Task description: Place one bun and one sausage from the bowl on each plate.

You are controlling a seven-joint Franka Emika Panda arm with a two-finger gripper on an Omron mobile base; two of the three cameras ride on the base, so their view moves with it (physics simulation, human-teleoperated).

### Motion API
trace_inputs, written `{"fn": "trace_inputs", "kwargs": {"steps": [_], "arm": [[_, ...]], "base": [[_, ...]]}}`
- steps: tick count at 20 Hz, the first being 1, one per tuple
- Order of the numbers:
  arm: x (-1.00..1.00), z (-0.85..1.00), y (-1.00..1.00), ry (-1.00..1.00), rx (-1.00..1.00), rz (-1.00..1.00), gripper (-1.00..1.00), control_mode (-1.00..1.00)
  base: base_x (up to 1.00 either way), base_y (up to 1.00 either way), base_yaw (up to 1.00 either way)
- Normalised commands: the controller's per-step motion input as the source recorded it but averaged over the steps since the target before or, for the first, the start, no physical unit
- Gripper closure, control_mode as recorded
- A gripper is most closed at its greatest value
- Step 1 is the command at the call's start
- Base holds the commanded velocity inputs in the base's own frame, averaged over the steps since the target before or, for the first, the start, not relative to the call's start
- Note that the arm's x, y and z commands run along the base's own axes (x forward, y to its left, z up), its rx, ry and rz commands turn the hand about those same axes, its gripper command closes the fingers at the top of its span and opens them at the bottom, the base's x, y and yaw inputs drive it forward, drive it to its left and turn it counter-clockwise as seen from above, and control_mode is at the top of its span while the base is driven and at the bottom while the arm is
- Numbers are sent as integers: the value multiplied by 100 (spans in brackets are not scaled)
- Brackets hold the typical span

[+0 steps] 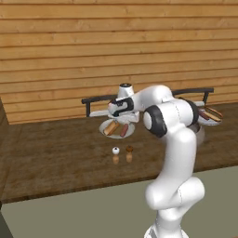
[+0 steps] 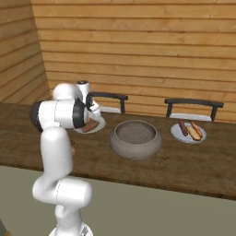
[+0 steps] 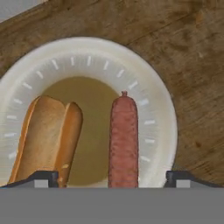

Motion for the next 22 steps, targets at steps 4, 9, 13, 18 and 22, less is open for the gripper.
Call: {"fn": "trace_inputs", "kwargs": {"steps": [4, 9, 13, 18, 22], "arm": [[-13, 88, 1, 0, -3, 6, -100, -100], [-5, 82, 0, 0, 0, 0, -100, -100], [-14, 40, -4, -4, 0, 0, -100, -100], [-15, 52, -1, -5, 0, 0, -100, -100], [-35, 45, -8, -10, 0, 0, -100, -100]], "base": [[0, 0, 0], [0, 0, 0], [0, 0, 0], [0, 0, 0], [0, 0, 0]]}}
